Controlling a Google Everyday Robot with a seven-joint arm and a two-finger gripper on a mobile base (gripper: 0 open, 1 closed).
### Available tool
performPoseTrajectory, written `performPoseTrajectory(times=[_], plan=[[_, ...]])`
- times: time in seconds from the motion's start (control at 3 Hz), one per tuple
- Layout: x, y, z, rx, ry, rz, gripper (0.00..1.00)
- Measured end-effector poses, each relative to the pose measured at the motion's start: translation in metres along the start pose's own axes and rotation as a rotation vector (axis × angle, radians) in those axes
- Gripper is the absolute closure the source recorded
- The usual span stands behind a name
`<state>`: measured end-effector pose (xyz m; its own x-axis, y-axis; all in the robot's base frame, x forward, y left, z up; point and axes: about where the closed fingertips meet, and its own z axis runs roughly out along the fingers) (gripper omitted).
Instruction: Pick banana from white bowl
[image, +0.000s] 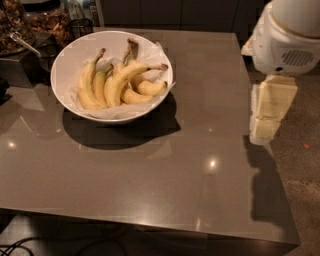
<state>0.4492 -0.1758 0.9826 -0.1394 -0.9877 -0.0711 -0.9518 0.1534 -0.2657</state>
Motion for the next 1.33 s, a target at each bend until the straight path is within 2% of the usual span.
performPoseTrajectory(times=[0.33,0.67,1.0,1.33], plan=[[-0.037,-0.004,0.007,-0.015,0.056,-0.137,0.0],[-0.043,-0.009,0.006,0.007,0.047,-0.145,0.0],[-0.053,-0.012,0.011,0.014,0.029,-0.178,0.0],[-0.091,-0.027,0.014,0.031,0.028,-0.285,0.0]])
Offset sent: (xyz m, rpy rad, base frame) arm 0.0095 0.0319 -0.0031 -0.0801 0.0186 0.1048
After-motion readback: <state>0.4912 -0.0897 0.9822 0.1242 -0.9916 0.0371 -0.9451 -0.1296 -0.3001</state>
